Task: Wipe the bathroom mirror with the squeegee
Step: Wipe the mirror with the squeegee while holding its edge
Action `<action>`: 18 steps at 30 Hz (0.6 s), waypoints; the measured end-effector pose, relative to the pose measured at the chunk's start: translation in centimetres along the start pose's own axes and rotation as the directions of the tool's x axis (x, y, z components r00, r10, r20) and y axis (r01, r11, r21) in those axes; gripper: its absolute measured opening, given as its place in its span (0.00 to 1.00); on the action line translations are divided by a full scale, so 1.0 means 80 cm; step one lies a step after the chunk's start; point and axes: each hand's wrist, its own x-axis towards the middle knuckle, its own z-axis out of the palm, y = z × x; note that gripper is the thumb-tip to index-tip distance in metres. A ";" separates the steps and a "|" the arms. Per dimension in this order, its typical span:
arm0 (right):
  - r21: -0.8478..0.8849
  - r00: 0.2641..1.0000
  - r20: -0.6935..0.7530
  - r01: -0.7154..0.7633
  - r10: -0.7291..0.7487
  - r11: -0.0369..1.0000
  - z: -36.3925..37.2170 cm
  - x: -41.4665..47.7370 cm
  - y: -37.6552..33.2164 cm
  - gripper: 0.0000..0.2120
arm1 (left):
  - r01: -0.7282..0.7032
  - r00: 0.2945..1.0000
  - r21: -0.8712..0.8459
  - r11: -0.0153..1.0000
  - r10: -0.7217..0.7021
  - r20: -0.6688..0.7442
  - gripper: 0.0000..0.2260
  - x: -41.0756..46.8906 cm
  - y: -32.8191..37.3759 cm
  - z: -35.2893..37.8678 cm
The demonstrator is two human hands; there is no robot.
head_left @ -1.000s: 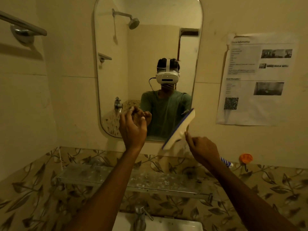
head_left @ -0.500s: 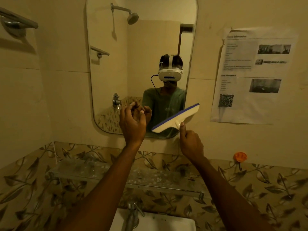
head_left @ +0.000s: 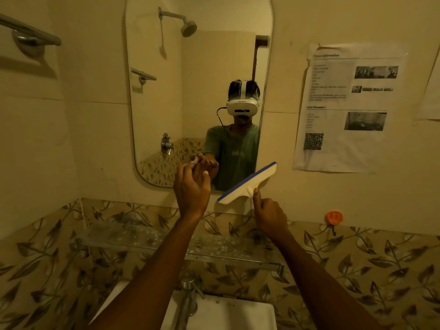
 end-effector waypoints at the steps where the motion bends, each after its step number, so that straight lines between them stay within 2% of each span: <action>1: -0.002 1.000 0.007 -0.008 0.008 1.000 0.000 -0.002 0.001 0.28 | 0.002 1.000 0.006 1.000 -0.002 0.006 0.16 -0.003 0.000 -0.003; 7: -0.082 0.998 0.061 -0.030 0.035 0.996 -0.002 -0.024 0.016 0.29 | 0.002 0.999 0.014 1.000 -0.002 0.048 0.16 -0.009 0.007 -0.018; 12: -0.129 0.999 0.046 0.004 0.002 0.992 -0.009 -0.031 0.013 0.29 | 0.002 0.995 0.045 0.999 -0.007 0.099 0.17 -0.010 0.009 -0.029; 16: -0.152 0.997 -0.064 0.035 -0.045 0.988 -0.016 -0.039 0.009 0.38 | -0.003 0.994 0.051 0.999 -0.003 0.113 0.17 0.001 0.002 -0.037; 18: -0.104 0.990 -0.127 0.055 -0.068 0.993 -0.023 -0.037 -0.007 0.38 | -0.003 0.992 0.050 0.999 -0.003 0.123 0.17 0.010 0.002 -0.039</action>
